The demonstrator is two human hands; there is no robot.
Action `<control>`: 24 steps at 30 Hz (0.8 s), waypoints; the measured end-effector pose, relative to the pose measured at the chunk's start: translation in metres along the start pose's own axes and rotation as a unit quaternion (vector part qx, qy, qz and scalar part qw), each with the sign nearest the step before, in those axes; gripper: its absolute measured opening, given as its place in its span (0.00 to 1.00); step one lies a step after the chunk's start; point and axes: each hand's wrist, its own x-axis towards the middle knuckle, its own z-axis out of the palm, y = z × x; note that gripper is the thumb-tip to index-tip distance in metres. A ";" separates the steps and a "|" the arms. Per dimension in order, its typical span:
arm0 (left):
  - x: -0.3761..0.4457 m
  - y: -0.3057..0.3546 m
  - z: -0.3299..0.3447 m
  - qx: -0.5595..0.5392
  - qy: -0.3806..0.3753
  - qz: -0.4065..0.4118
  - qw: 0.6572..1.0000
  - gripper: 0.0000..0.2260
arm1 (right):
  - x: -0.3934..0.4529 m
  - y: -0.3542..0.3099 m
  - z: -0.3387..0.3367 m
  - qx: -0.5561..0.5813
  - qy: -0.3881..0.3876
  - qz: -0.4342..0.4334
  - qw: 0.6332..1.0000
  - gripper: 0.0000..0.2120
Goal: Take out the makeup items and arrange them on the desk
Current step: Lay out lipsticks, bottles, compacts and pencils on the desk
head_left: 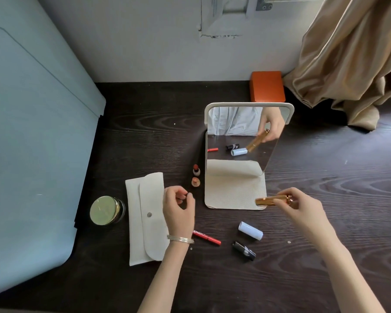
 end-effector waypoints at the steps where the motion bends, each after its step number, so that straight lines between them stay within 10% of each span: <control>1: -0.007 0.007 -0.001 -0.010 -0.039 0.023 0.999 0.10 | -0.003 -0.005 -0.002 0.058 -0.025 -0.003 0.998 0.02; 8: -0.042 0.052 0.003 -0.006 -0.388 0.069 0.919 0.13 | -0.021 -0.032 0.005 0.263 -0.164 -0.023 0.950 0.11; 24: -0.072 0.066 -0.004 0.144 -0.452 0.019 0.880 0.14 | -0.043 -0.039 0.047 0.372 -0.082 0.053 0.923 0.16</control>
